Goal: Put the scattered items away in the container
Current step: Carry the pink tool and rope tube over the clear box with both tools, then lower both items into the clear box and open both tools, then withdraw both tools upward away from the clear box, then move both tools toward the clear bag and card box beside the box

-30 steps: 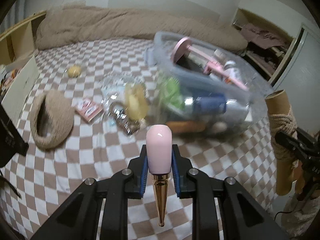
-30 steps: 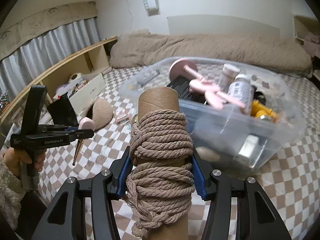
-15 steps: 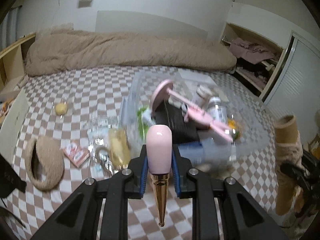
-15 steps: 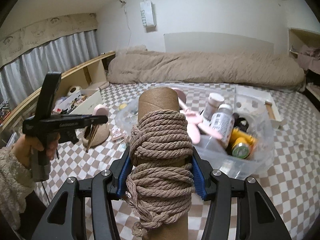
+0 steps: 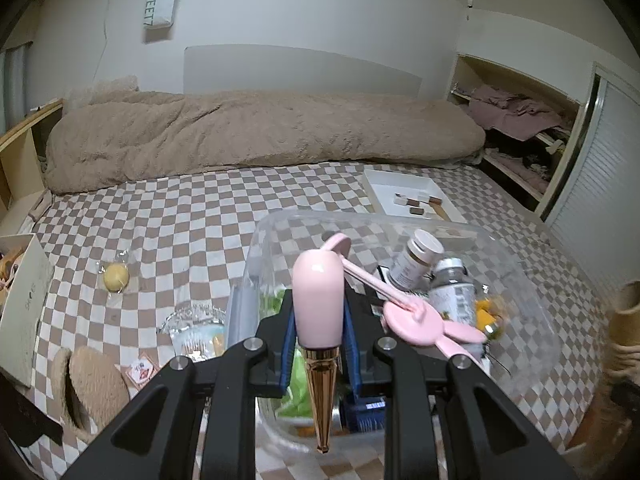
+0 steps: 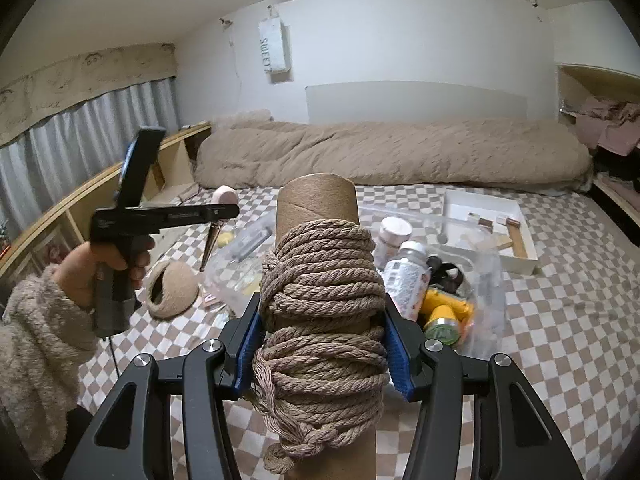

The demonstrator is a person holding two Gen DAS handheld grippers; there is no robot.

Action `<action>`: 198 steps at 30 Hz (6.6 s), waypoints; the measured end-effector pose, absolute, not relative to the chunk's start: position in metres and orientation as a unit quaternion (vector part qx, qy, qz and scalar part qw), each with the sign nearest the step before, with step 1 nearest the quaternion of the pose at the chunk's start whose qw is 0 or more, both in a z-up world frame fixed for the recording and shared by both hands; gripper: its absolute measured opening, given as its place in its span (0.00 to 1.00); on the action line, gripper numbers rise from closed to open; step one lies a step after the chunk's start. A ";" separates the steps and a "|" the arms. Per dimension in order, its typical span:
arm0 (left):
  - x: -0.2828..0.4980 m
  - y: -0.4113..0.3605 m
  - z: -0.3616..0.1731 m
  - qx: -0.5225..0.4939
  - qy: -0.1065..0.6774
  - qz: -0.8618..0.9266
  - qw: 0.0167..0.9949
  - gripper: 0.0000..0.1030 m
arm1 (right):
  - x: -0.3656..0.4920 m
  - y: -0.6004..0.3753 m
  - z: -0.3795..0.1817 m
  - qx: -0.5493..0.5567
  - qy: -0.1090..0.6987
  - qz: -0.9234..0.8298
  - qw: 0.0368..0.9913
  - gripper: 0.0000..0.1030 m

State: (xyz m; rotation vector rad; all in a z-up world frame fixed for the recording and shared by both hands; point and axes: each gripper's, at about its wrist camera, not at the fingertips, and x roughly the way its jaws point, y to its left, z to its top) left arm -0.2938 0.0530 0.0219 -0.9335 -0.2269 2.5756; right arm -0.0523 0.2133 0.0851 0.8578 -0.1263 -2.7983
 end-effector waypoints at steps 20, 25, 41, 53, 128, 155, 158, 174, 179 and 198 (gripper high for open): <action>-0.305 0.063 -0.028 -0.360 -0.086 0.917 0.150 0.41 | -0.078 0.261 0.109 0.300 -0.019 -0.951 0.076 0.53; -0.300 0.067 -0.027 -0.360 -0.075 0.917 0.153 0.43 | -0.092 0.267 0.111 0.305 -0.011 -0.950 0.064 0.53; -0.279 0.072 -0.017 -0.361 -0.129 0.902 0.197 0.43 | -0.167 0.279 0.078 0.318 -0.079 -0.945 0.010 0.53; -0.277 0.072 -0.010 -0.350 -0.120 0.906 0.208 0.43 | -0.209 0.297 0.023 0.389 -0.119 -0.912 -0.059 0.53; -0.230 0.082 -0.017 -0.333 -0.071 0.922 0.182 1.00 | -0.069 0.225 0.044 0.281 -0.047 -0.955 -0.085 1.00; -0.192 0.075 -0.032 -0.338 -0.050 0.921 0.186 1.00 | -0.025 0.212 0.013 0.301 -0.062 -0.950 -0.057 1.00; -0.184 0.077 -0.026 -0.332 -0.055 0.921 0.194 1.00 | -0.019 0.214 0.016 0.298 -0.062 -0.951 -0.057 1.00; -0.155 0.050 -0.005 -0.314 -0.084 0.927 0.185 1.00 | 0.010 0.212 0.028 0.280 -0.069 -0.955 -0.075 1.00; -0.142 0.040 0.004 -0.303 -0.084 0.931 0.186 1.00 | 0.017 0.214 0.029 0.272 -0.080 -0.956 -0.073 1.00; -0.096 -0.085 0.000 -0.288 -0.086 0.951 0.073 1.00 | 0.009 0.171 0.029 0.275 -0.066 -0.959 -0.019 1.00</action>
